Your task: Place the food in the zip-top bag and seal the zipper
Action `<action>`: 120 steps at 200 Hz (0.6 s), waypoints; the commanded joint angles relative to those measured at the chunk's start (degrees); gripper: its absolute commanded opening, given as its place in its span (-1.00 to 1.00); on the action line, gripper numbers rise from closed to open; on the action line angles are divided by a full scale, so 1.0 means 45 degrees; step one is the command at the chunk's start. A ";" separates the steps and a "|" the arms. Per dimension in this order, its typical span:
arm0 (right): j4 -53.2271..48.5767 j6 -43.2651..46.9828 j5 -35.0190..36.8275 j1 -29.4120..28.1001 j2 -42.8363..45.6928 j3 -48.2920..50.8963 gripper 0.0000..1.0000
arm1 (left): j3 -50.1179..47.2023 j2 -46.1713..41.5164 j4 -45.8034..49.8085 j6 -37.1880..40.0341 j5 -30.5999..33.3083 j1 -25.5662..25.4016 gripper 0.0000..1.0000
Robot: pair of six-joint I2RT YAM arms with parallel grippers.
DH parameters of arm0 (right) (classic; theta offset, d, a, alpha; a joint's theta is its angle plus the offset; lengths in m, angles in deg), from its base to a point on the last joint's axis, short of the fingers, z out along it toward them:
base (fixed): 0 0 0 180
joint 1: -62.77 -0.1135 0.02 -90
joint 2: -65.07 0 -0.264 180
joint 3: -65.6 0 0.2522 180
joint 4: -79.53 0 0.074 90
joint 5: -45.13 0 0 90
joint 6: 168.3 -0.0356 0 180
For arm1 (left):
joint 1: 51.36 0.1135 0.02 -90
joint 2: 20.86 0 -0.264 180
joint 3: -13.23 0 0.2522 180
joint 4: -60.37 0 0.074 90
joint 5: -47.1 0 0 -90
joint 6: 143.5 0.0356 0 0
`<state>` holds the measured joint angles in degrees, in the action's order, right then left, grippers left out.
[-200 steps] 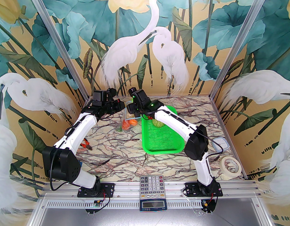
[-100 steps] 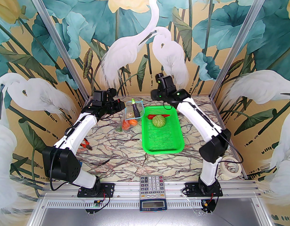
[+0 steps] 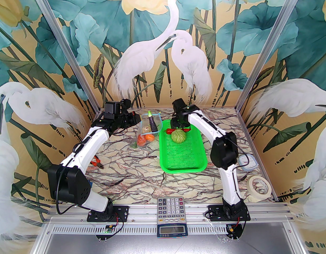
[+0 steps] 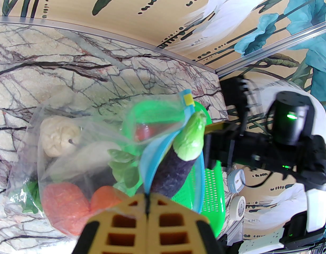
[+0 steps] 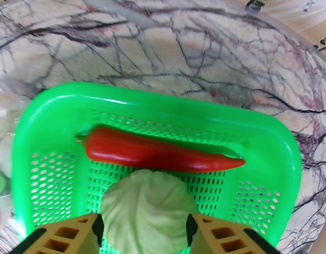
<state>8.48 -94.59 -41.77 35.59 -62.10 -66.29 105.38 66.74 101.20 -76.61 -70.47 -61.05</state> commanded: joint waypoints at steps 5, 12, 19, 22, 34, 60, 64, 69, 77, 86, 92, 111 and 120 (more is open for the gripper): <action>-0.0267 -0.0074 -0.0054 0.0150 -0.0531 -0.0429 0.18 | 0.0011 -0.0292 0.0166 0.0243 0.0082 0.0008 -1.00; -0.0327 -0.0044 -0.0133 0.0153 -0.0605 -0.0420 0.18 | 0.0026 -0.0295 0.0185 0.0256 0.0092 0.0006 -1.00; -0.0390 -0.0020 -0.0227 0.0146 -0.0643 -0.0351 0.18 | 0.0034 -0.0287 0.0227 0.0272 0.0092 0.0006 -1.00; -0.0407 -0.0018 -0.0266 0.0152 -0.0645 -0.0320 0.18 | 0.0025 -0.0300 0.0243 0.0273 0.0102 0.0006 -1.00; -0.0392 -0.0010 -0.0485 0.0143 -0.0589 -0.0062 0.17 | 0.0058 -0.0291 0.0301 0.0310 0.0101 0.0006 -1.00; -0.0550 0.0075 -0.1109 0.0148 -0.0406 0.0377 0.16 | 0.0071 -0.0284 0.0331 0.0334 0.0073 0.0006 -1.00; -0.0610 0.0095 -0.1271 0.0148 -0.0331 0.0478 0.16 | 0.0079 -0.0273 0.0337 0.0332 0.0073 0.0006 -1.00; -0.0654 0.0124 -0.1450 0.0141 -0.0267 0.0578 0.15 | 0.0075 -0.0277 0.0347 0.0335 0.0077 0.0006 -1.00; -0.0702 0.0161 -0.1749 0.0157 -0.0095 0.0796 0.13 | 0.0074 -0.0283 0.0363 0.0351 0.0073 0.0006 -1.00; -0.0787 0.0199 -0.2056 0.0145 0.0106 0.1038 0.11 | 0.0068 -0.0278 0.0386 0.0371 0.0073 0.0006 -1.00; -0.0927 0.0236 -0.2322 0.0142 0.0275 0.1209 0.11 | 0.0080 -0.0283 0.0391 0.0381 0.0073 0.0006 -1.00; -0.1343 0.0356 -0.2961 0.0146 0.0822 0.1833 0.11 | 0.0043 -0.0313 0.0400 0.0376 0.0091 0.0006 -1.00; -0.1515 0.0381 -0.3219 0.0151 0.1160 0.2203 0.10 | 0.0021 -0.0338 0.0410 0.0373 0.0092 0.0006 -1.00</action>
<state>7.19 -93.74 -50.12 36.68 -60.90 -60.47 105.38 66.69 102.01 -76.17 -70.47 -61.05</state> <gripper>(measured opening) 0.552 0.047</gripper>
